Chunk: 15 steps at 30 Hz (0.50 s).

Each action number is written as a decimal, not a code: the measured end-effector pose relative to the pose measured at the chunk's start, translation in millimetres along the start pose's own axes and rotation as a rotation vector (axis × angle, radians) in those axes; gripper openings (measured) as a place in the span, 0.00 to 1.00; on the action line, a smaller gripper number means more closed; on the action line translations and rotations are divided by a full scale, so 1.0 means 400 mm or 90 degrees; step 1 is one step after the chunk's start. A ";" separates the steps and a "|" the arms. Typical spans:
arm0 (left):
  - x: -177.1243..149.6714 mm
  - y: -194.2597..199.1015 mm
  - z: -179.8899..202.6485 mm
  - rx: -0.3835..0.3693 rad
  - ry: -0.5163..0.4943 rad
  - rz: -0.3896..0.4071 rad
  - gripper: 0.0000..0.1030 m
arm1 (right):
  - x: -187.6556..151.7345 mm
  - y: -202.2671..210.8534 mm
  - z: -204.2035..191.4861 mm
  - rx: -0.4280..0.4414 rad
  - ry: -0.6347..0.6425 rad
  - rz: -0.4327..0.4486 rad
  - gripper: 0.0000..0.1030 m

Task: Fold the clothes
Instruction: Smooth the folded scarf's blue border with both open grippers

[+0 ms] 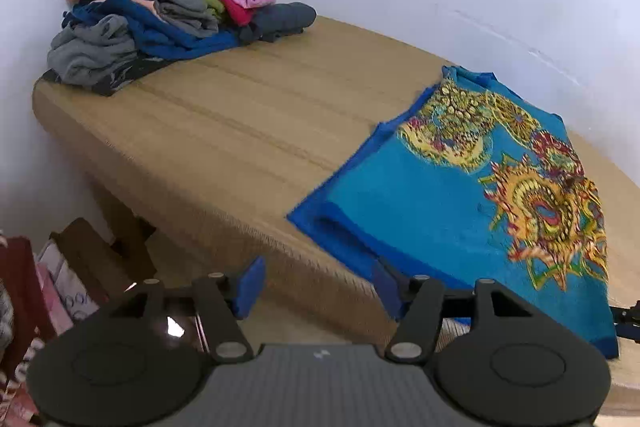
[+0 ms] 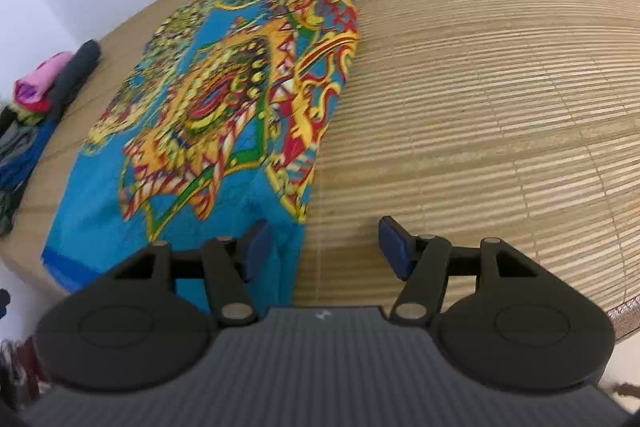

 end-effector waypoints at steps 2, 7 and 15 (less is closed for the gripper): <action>-0.010 0.022 0.003 0.007 -0.012 -0.001 0.61 | -0.021 0.013 -0.008 0.025 0.001 -0.003 0.60; -0.012 0.069 0.036 -0.023 -0.057 0.002 0.65 | -0.072 0.039 -0.037 0.100 -0.028 -0.007 0.60; 0.024 0.015 0.055 -0.102 -0.166 -0.009 0.71 | -0.119 0.056 -0.086 0.106 -0.058 0.029 0.60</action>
Point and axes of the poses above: each gripper's, at about its wrist camera, not at the fingertips, and y roughly against the way its jaws point, z to its right, x to its top, the point moved 10 cm from there along -y, roughly the way its jaws point, and after that the axes turned 3 degrees about -x, right-handed, at the moved point
